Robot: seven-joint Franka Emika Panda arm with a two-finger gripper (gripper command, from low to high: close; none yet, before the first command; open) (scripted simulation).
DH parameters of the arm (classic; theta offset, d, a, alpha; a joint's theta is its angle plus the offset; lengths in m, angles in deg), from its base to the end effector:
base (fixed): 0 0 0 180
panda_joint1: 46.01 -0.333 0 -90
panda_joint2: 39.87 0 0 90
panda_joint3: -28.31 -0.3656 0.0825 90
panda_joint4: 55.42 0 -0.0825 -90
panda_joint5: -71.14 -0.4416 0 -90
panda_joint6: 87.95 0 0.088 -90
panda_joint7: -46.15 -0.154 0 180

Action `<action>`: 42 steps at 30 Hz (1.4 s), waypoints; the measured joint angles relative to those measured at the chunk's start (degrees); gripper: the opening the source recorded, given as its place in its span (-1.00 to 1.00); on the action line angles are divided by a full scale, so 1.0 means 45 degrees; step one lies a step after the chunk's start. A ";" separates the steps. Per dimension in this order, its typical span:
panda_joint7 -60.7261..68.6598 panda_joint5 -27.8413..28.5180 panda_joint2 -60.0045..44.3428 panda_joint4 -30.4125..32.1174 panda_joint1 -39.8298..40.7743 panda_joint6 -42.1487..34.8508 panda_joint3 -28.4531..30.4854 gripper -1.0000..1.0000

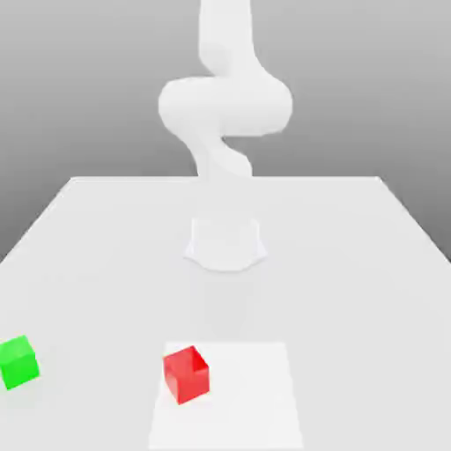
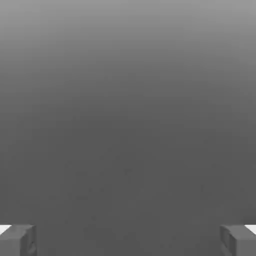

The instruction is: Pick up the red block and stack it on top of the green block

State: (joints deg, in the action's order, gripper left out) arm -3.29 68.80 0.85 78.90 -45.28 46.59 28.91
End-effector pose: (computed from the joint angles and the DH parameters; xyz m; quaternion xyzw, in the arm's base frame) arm 0.4372 -0.0093 0.6599 -0.8426 0.4091 -0.3101 0.1628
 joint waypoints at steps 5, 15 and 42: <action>-0.1810 -0.0973 -0.2470 0.1182 0.0413 0.1288 0.0001 0.00; -0.6429 -0.1257 -0.7113 0.3473 0.1339 0.3835 -0.0505 0.00; -0.9724 0.0516 -0.9822 0.4527 0.2254 0.5272 0.0082 -1.00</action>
State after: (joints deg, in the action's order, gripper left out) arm -47.05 71.12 -43.36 99.27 -35.13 70.32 29.27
